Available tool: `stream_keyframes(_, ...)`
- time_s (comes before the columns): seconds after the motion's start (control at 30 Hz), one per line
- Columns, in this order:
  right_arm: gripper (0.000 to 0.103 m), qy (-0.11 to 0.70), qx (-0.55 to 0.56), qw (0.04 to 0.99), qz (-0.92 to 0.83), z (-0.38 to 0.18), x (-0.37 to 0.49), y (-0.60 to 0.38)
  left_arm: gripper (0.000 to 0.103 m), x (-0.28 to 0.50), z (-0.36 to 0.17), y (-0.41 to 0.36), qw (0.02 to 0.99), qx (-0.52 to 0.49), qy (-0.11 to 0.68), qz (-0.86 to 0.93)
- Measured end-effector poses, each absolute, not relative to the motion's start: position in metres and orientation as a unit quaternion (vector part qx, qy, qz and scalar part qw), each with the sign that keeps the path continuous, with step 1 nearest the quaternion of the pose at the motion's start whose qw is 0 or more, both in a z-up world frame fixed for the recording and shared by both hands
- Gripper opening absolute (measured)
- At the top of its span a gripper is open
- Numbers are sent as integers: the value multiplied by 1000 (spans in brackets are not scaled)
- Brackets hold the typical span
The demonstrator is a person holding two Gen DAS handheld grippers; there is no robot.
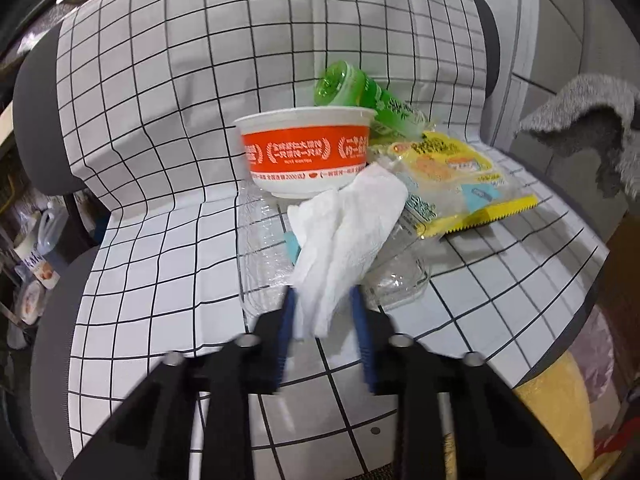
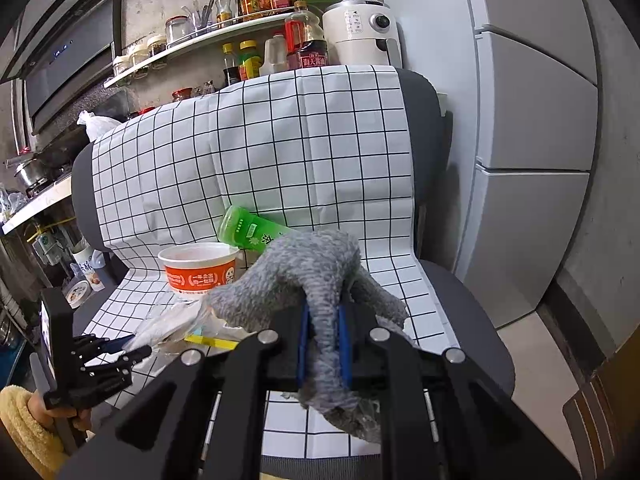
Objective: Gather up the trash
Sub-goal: 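Grasp the white tissue with the left gripper and lift it, then carry the cloth and tissue to the wastebasket and release them inside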
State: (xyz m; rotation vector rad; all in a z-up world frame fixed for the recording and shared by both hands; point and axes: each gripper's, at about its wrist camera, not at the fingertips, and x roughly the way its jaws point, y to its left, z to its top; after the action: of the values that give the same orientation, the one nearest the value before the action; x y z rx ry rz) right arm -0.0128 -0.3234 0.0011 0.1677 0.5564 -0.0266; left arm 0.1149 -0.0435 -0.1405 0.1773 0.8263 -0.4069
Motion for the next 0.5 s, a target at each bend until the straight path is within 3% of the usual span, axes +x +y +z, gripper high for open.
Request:
stream_keyframes(0.03,12,272,84,958,-11,2,-13,-323,7,116,-139,-42,893,82,397,-197)
stream_keyframes(0.07,12,270,87,959,-10,2,-12,-324,5,118,-135,-39,895,75,393,-196)
stream_keyframes(0.37,12,236,113,965,-19,8,-29,-342,4,92,-39,-17,931,-25,284,-227)
stream_keyframes(0.5,12,233,123,964,-33,8,-48,-354,4,71,-25,-35,930,-29,268,-251)
